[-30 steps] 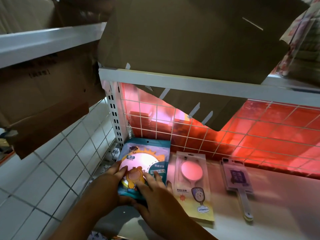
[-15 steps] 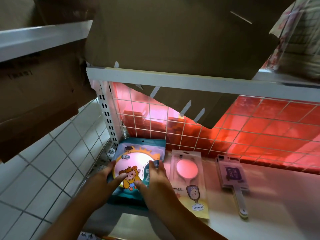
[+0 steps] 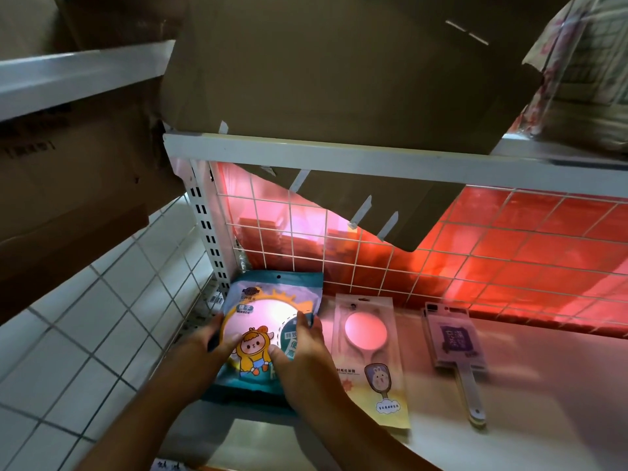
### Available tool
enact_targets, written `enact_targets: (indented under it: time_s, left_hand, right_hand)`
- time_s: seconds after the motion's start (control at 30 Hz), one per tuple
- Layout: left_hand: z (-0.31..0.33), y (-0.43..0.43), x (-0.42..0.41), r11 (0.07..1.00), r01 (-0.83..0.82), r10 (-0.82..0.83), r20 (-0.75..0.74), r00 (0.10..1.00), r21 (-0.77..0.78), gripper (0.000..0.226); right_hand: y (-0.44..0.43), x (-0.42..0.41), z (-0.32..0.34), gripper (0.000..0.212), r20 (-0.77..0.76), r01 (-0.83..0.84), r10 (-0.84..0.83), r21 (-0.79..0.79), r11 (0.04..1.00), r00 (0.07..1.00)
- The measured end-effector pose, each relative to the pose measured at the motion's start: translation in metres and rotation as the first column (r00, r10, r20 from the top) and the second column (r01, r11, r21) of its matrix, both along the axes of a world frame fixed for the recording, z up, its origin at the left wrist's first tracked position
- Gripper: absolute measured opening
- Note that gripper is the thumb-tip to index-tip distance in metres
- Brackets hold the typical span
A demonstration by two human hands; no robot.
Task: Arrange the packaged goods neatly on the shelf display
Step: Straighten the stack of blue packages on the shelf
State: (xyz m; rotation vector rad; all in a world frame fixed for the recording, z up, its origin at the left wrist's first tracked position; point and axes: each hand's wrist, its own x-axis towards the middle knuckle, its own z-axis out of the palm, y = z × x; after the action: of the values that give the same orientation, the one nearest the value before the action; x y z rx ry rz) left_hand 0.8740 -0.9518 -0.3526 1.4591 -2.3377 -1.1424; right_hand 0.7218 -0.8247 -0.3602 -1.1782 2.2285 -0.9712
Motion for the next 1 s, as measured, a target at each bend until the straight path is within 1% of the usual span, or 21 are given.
enact_targets:
  time_s: [0.13, 0.23, 0.43, 0.57, 0.67, 0.77, 0.87, 1.0]
  left_hand:
    - [-0.006, -0.006, 0.002, 0.999, -0.027, 0.027, -0.022, 0.999, 0.027, 0.061]
    - [-0.008, -0.007, 0.003, 1.0, -0.028, 0.029, -0.022, 0.999, 0.01, 0.06]
    - [-0.011, -0.007, 0.008, 0.999, -0.043, 0.044, 0.036, 0.998, -0.033, 0.062]
    - [-0.008, -0.003, 0.003, 0.998, -0.034, 0.035, 0.007, 0.999, -0.046, 0.061]
    - [-0.001, 0.004, -0.002, 0.992, 0.018, -0.013, 0.038, 0.999, -0.123, 0.058]
    - [0.004, 0.005, -0.006, 0.977, 0.051, -0.027, 0.115, 0.993, -0.208, 0.063]
    - [0.004, 0.005, -0.008, 0.959, 0.072, -0.02, 0.189, 0.982, -0.273, 0.07]
    - [0.001, 0.006, -0.01, 0.944, 0.073, 0.0, 0.221, 0.975, -0.321, 0.077]
  right_hand:
    - [0.002, -0.002, -0.001, 0.08, -0.002, -0.032, 0.032, -0.01, 0.999, 0.999]
    - [0.002, -0.001, -0.001, 0.078, -0.001, -0.044, 0.044, -0.004, 0.999, 0.999]
    - [0.008, -0.008, 0.003, 0.077, -0.031, -0.086, 0.086, -0.009, 0.996, 0.996]
    - [0.007, -0.01, -0.001, 0.075, -0.053, -0.063, 0.063, -0.004, 0.998, 0.997]
    - [0.008, -0.013, 0.001, 0.074, -0.099, -0.055, 0.054, -0.005, 0.998, 0.994]
    - [0.011, -0.016, 0.007, 0.074, -0.114, -0.077, 0.075, -0.017, 0.997, 0.991]
    - [0.015, -0.021, 0.013, 0.073, -0.092, -0.103, 0.1, -0.031, 0.994, 0.991]
    - [0.023, -0.027, 0.019, 0.071, -0.06, -0.099, 0.097, -0.031, 0.995, 0.993]
